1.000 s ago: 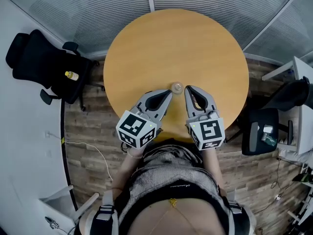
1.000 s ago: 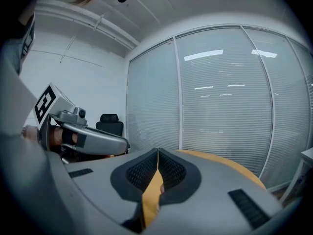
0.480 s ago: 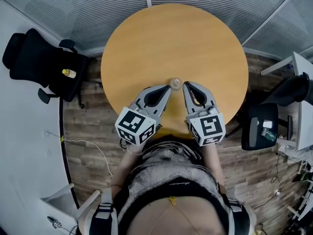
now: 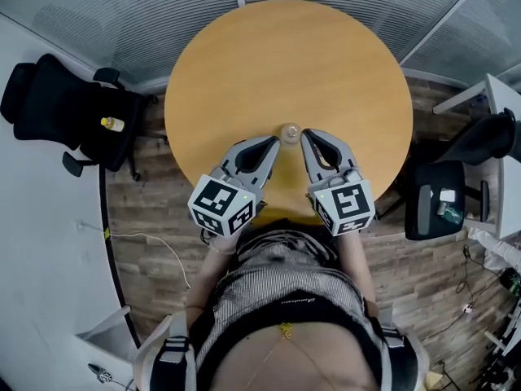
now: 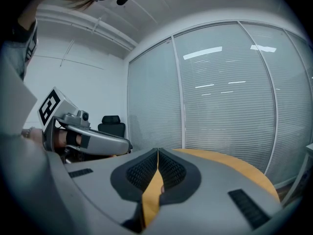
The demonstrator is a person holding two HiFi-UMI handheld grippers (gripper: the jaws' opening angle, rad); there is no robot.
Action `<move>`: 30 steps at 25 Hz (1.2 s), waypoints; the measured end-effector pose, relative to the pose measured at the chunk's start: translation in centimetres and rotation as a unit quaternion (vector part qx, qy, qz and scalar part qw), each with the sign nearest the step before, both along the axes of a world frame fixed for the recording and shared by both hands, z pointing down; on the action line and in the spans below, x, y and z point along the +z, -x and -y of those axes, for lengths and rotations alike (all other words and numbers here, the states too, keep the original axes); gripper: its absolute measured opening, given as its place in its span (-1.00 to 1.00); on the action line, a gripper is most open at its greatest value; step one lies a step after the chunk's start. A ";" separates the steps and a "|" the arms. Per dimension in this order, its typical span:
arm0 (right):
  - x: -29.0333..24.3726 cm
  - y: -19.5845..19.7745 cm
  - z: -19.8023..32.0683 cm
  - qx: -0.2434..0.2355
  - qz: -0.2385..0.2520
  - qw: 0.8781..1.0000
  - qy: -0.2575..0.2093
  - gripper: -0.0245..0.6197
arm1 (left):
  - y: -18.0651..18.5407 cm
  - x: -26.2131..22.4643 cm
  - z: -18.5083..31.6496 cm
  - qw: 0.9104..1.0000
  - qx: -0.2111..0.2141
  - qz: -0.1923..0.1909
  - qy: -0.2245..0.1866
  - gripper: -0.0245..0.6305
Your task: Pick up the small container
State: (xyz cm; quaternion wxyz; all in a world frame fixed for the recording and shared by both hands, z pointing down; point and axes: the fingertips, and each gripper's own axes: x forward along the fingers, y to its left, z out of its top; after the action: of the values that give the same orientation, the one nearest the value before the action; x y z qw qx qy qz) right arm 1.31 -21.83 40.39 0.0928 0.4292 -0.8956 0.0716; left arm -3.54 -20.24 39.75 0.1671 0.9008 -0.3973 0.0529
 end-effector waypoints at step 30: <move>6.6 -1.1 2.2 -0.026 -0.008 0.998 0.056 -0.86 | -0.2 2.7 1.0 0.999 0.011 -0.001 0.037 -0.91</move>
State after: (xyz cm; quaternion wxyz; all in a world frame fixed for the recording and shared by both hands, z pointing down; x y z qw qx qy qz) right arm 2.41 -24.03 47.01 0.1254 0.4001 -0.9005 0.1157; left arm -3.33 -21.29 42.47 0.2004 0.8983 -0.3850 0.0687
